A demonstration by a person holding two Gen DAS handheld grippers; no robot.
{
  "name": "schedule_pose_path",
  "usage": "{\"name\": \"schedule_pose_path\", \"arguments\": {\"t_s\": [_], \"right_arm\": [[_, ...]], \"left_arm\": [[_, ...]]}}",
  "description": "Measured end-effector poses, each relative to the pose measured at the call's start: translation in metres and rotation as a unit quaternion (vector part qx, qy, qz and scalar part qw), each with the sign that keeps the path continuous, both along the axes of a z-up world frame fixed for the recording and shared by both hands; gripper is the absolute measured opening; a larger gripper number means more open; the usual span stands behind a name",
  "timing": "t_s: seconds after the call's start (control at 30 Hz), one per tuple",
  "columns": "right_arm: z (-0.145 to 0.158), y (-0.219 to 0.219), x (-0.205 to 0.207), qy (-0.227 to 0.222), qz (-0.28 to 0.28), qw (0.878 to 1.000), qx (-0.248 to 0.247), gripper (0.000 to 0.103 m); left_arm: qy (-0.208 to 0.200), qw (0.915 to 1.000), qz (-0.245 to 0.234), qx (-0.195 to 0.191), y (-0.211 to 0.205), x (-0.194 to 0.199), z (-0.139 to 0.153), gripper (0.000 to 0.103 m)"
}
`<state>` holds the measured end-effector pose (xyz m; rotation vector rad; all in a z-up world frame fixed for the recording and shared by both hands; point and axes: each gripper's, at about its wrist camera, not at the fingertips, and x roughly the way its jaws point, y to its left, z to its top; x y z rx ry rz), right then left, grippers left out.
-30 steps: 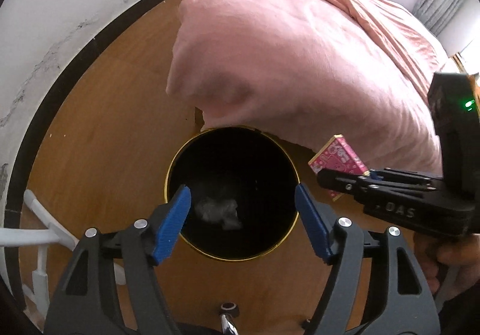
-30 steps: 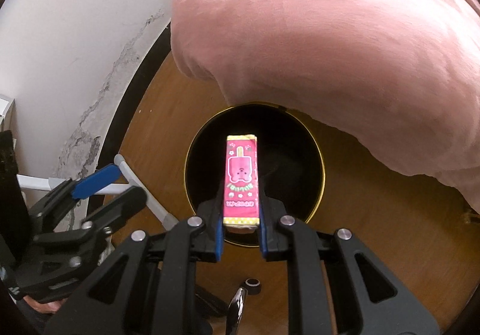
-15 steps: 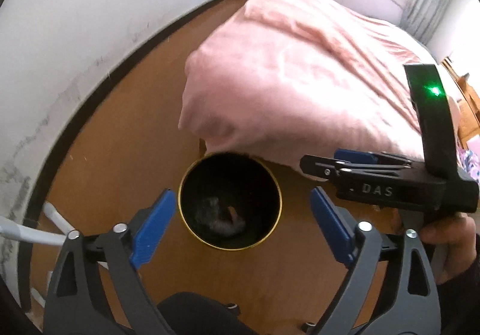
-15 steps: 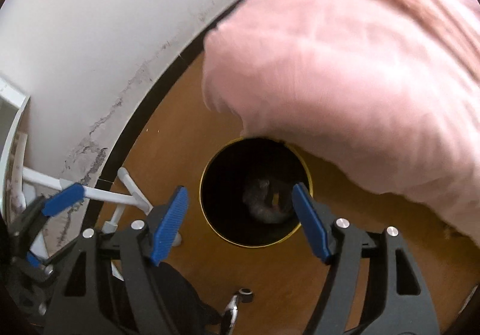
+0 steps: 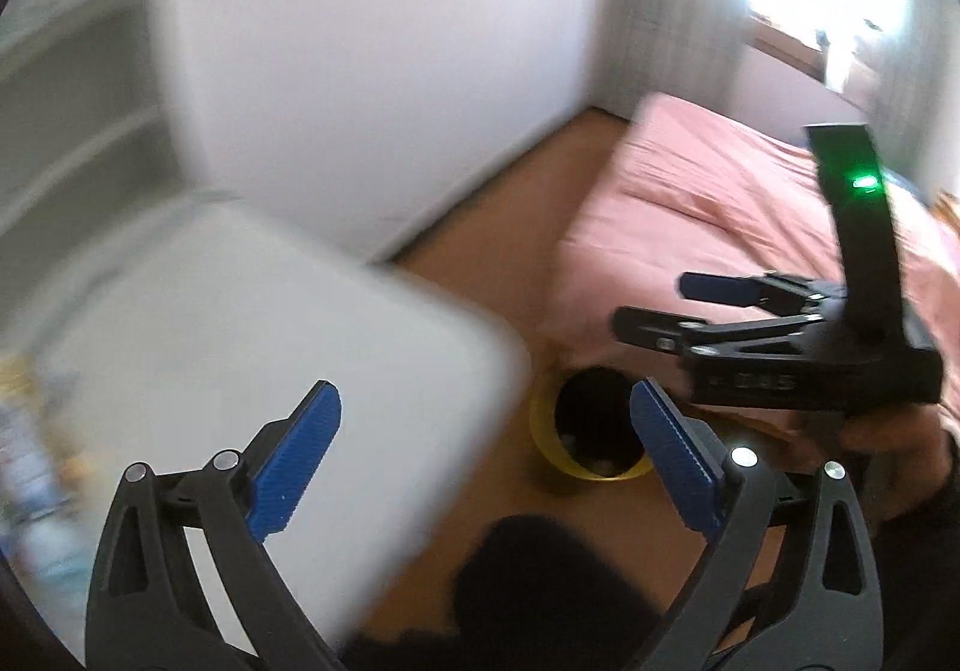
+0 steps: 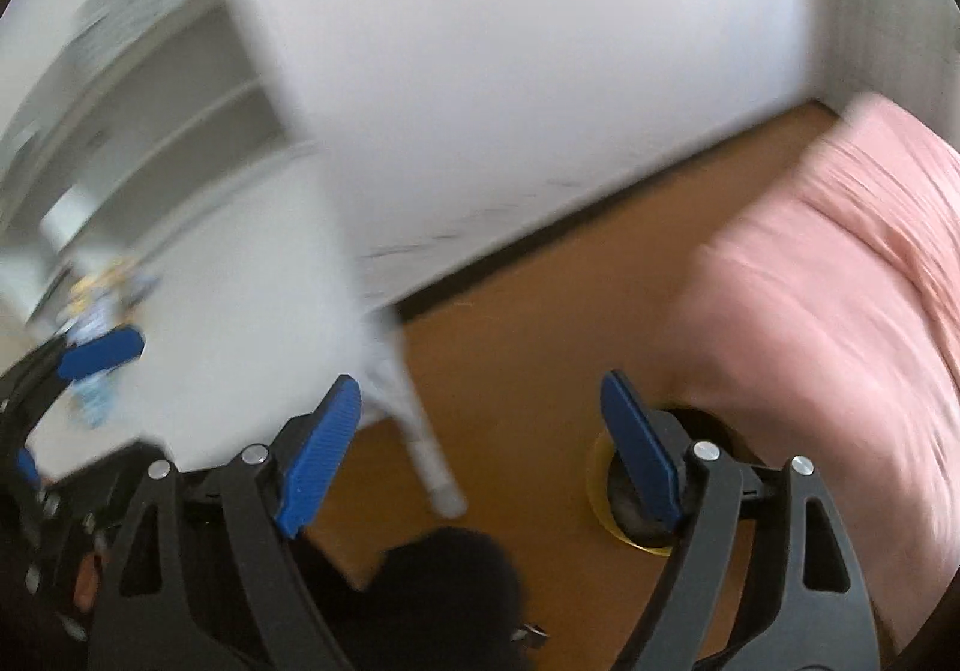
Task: Collect trash
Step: 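Grasp the blue-white wrapper with left tool while right tool grasps the silver wrapper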
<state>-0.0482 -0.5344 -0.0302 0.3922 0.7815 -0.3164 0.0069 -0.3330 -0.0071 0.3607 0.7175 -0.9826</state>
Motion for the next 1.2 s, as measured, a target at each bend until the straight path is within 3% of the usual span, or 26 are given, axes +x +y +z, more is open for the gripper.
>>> {"name": "schedule_pose_path", "arguments": {"t_s": [0.13,0.33,0.4,0.57,0.67,0.77,0.83,0.9,1.13,1.2], "right_arm": [[0.019,0.088,0.074,-0.014,0.123,0.992,-0.004,0.079],[0.035,0.215,0.165,-0.018,0.273,0.962,0.0,0.075],[0.033,0.241,0.186,-0.015,0.296,0.955,-0.005,0.07],[0.018,0.278,0.237,0.011,0.322,0.947,0.0,0.052],[0.009,0.285,0.256,0.023,0.324,0.946,0.003,0.048],[0.003,0.295,0.271,0.035,0.327,0.944,0.001,0.038],[0.0,0.295,0.273,0.042,0.329,0.944,0.0,0.034],[-0.002,0.297,0.275,0.046,0.331,0.943,-0.002,0.023],[0.019,0.29,0.258,0.005,0.32,0.947,0.002,0.02],[0.026,0.284,0.248,-0.002,0.317,0.948,0.005,0.02]], "left_arm": [[-0.04,0.9913,0.124,0.017,0.114,0.048,0.01,0.094],[-0.029,0.9574,0.286,0.027,0.261,0.087,0.008,0.094],[-0.014,0.9457,0.324,0.021,0.299,0.088,0.002,0.094],[0.01,0.9305,0.365,0.022,0.353,0.089,-0.011,0.094],[0.015,0.9278,0.372,0.022,0.362,0.091,-0.013,0.094],[0.013,0.9288,0.37,0.025,0.363,0.101,-0.011,0.094],[0.009,0.9323,0.361,0.026,0.357,0.111,-0.007,0.094],[0.006,0.9359,0.351,0.03,0.348,0.123,-0.009,0.094],[-0.013,0.9517,0.303,0.048,0.299,0.168,-0.002,0.094],[-0.01,0.9528,0.297,0.064,0.286,0.183,-0.006,0.094]]}}
